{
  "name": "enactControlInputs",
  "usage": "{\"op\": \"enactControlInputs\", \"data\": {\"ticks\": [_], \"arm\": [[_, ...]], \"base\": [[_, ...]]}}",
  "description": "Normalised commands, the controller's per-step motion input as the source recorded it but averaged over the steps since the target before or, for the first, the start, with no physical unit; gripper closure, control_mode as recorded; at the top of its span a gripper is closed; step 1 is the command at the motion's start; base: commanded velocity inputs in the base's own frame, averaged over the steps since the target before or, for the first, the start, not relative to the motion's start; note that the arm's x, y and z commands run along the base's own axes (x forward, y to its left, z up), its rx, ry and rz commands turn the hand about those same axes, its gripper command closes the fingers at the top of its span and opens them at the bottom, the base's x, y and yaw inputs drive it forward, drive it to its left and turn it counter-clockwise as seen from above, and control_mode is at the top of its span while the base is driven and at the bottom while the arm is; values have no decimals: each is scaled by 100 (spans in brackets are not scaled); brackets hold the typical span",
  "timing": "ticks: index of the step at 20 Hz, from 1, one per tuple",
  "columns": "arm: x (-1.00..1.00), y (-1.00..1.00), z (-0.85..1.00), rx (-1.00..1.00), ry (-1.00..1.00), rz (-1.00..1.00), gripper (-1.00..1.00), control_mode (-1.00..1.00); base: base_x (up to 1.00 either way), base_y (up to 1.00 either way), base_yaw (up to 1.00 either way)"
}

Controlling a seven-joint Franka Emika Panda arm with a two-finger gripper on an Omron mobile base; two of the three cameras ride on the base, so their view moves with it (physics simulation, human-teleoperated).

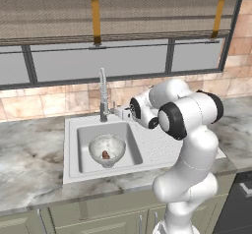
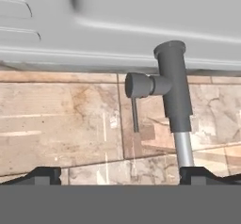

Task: Pick the potato from the cabinet and place it in the bowl. Then pick the bowl and place it in the sink. Then turn on the sink facuet.

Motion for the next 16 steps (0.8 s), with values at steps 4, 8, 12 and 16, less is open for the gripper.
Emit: {"op": "enactControlInputs", "data": {"ticks": [4,8,12,16], "arm": [[13,9,0,0,0,-1,-100,-100],[36,8,0,0,1,-5,-100,-100],[51,15,-13,0,5,-7,-100,-100],[11,27,-25,-1,1,-3,-100,-100]], "base": [[0,0,0],[0,0,0],[0,0,0],[0,0,0]]}}
